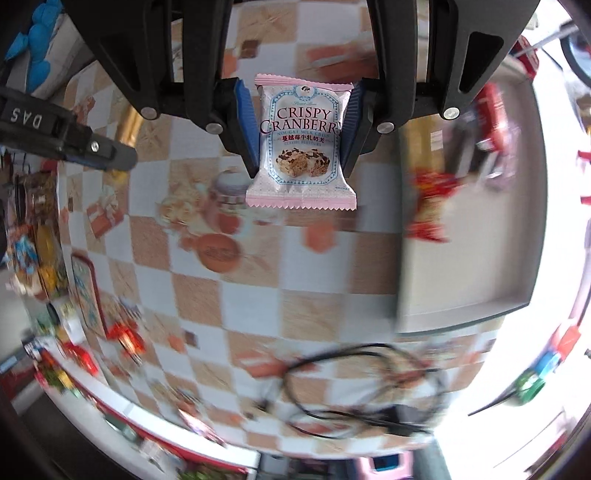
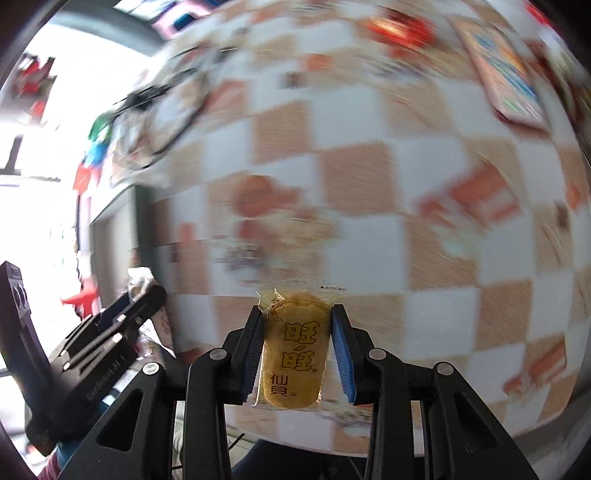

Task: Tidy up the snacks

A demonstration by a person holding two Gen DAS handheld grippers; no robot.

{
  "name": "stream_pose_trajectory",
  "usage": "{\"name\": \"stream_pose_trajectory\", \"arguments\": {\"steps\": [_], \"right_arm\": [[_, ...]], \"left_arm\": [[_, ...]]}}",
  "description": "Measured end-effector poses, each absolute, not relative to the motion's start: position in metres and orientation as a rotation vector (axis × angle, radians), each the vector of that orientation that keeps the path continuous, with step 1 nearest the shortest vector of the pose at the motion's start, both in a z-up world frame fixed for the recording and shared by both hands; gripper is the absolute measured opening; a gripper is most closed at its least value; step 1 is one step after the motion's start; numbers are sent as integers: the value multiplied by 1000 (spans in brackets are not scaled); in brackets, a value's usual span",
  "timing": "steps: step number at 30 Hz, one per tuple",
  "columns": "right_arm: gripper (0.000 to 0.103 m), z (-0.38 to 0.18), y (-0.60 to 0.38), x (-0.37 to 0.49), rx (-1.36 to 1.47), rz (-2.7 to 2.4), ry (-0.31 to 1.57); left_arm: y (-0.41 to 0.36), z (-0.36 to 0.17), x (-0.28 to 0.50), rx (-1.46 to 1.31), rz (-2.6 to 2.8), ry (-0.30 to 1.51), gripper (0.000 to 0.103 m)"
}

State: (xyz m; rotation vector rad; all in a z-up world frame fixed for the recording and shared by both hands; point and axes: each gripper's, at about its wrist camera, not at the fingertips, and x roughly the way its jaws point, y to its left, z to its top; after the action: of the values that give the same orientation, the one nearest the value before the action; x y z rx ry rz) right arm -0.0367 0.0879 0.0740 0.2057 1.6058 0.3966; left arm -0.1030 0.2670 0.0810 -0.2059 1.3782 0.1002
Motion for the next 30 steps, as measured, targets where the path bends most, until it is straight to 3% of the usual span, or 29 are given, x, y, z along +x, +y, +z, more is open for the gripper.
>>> {"name": "stream_pose_trajectory", "arguments": {"steps": [10,18,21,22,23,24,26,30], "right_arm": [[37,95,266,-34,-14,717,1555],[37,86,337,-39,-136,771,1546],[37,85,351,-42,-185,786,1545],[38,85,355,-43,-204,787,1541],[45,85,358,-44,-232,784,1531],[53,86,361,-46,-257,784,1517],[84,89,363,-49,-276,790,1492],[85,95,361,-52,-332,766,1464]], "left_arm": [[391,89,-145,-307,362,1376,44],[430,70,-160,-348,411,1403,44],[436,72,-165,-340,439,1378,52],[438,73,-166,-335,456,1376,64],[440,73,-167,-340,460,1375,74],[442,74,-168,-342,464,1372,76],[445,76,-170,-329,475,1357,79],[448,77,-171,-339,480,1349,81]]}}
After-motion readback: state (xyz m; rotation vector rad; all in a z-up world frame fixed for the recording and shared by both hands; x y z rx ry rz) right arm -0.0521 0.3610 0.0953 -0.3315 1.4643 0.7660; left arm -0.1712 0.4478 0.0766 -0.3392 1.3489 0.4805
